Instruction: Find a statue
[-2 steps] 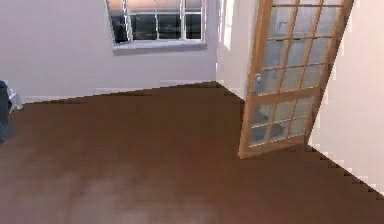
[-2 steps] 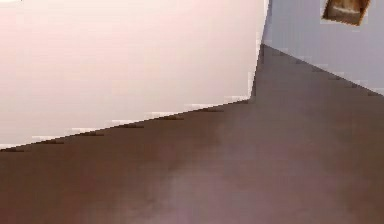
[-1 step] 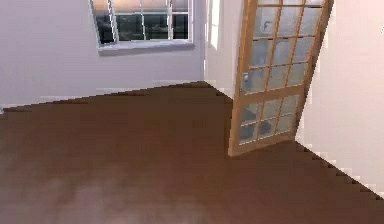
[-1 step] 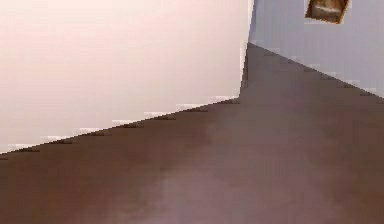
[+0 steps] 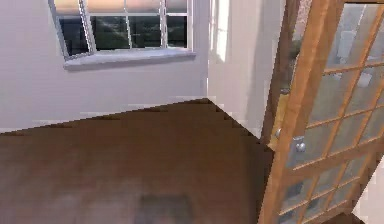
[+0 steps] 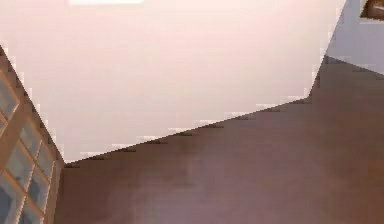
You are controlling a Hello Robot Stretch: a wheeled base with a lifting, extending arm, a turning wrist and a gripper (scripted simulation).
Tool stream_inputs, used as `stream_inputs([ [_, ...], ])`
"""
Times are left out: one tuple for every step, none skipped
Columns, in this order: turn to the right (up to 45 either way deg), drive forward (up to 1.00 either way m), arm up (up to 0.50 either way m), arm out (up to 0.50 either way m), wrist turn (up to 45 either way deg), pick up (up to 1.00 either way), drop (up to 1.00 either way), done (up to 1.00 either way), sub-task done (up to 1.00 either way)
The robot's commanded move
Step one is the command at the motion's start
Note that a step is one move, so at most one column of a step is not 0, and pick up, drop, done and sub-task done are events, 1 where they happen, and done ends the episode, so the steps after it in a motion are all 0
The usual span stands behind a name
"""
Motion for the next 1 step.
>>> stream_inputs([
  [0.0, 0.9, 0.0, 0.0, 0.0, 0.0, 0.0, 0.0, 0.0],
])
